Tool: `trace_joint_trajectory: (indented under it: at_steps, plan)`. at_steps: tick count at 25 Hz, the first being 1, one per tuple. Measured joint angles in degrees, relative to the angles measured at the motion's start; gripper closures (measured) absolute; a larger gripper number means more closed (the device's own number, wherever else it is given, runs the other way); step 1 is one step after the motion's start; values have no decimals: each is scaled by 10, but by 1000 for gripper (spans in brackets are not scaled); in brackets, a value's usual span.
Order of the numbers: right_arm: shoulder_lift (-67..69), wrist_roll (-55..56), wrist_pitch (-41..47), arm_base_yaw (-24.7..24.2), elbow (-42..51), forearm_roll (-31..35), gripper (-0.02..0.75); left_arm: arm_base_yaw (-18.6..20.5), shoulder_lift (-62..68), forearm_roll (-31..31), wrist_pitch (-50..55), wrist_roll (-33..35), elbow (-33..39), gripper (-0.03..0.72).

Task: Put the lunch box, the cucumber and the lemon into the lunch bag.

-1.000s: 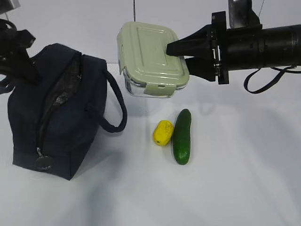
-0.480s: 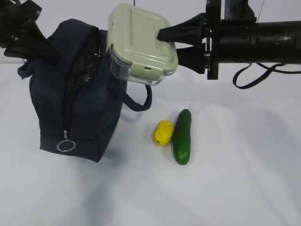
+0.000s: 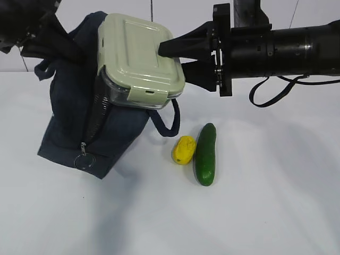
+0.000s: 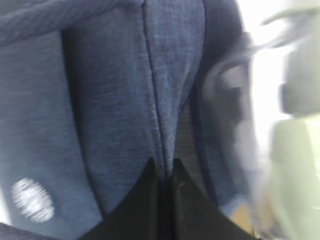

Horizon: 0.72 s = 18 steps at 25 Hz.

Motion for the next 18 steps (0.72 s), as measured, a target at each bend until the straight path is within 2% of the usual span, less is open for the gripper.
trace_joint_trajectory:
  at_steps: [4, 9, 18]
  plan:
    - [0, 0, -40, 0, 0, -23, 358, 0, -8, -32, 20, 17, 0, 696]
    - [19, 0, -85, 0, 0, -16, 358, 0, -8, -54, 35, 31, 0, 696]
    - [41, -9, -80, 18, -5, 21, 358, -1, 10, -144, 50, 98, 0, 696]
